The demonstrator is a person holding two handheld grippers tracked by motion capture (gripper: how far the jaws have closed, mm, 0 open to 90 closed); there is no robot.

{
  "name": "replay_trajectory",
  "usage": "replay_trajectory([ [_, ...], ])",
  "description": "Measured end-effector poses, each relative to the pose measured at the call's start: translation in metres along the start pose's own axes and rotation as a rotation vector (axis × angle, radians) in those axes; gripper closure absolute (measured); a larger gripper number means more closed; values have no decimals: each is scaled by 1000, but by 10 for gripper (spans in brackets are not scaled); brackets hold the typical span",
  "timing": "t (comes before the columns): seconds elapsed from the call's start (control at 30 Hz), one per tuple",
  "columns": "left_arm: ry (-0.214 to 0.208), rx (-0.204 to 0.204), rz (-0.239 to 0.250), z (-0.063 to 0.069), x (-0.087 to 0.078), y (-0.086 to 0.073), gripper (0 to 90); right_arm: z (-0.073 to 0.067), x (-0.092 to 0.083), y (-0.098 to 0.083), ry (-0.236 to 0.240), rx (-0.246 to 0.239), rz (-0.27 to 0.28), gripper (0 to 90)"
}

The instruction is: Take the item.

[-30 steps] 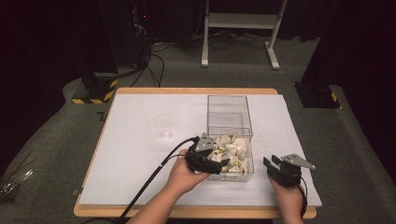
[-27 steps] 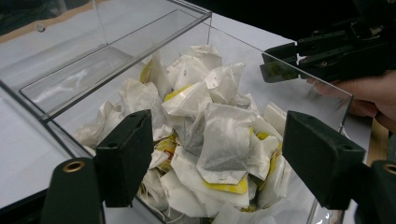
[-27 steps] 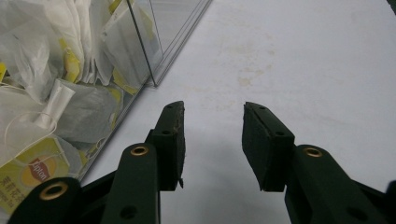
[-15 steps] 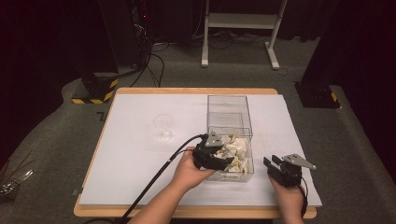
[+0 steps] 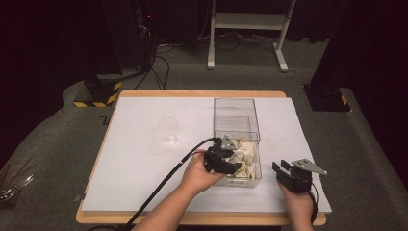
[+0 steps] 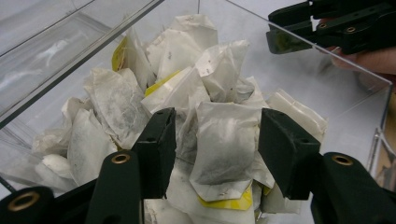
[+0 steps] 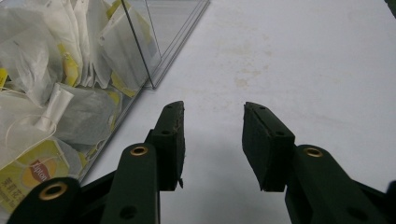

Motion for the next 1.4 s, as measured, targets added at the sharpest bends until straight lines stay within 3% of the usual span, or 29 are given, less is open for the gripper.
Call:
replay_trajectory([
  [0.07, 2, -1, -8, 0, 1, 0, 491, 0, 0, 0, 0, 3, 1, 595],
  [0.33, 26, 69, -43, 2, 4, 1, 558, 1, 0, 0, 3, 5, 3, 594],
  [0.53, 3, 84, -72, 1, 4, 2, 566, 0, 0, 0, 3, 5, 1, 594],
  [0.87, 20, 138, -126, 2, 6, 2, 643, 0, 0, 0, 8, 4, 0, 594],
  [1.17, 42, 139, -104, 1, 4, 0, 806, 2, 0, 0, 10, 15, 4, 594],
  [1.27, 34, 127, -84, -1, 2, -1, 897, 2, -1, 0, 9, 17, 5, 594],
  [1.4, 33, 122, -66, 0, 1, -2, 900, 2, -1, 0, 10, 18, 4, 594],
])
Point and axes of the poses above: each handheld gripper's, and its own axes: x roughly forward along the jaws, y roughly out of its top, z roughly to its right, the point moved 3 cm from there along x, roughly forward along the jaws, and after that the axes turned 14 degrees about x, right-handed, at the moved point
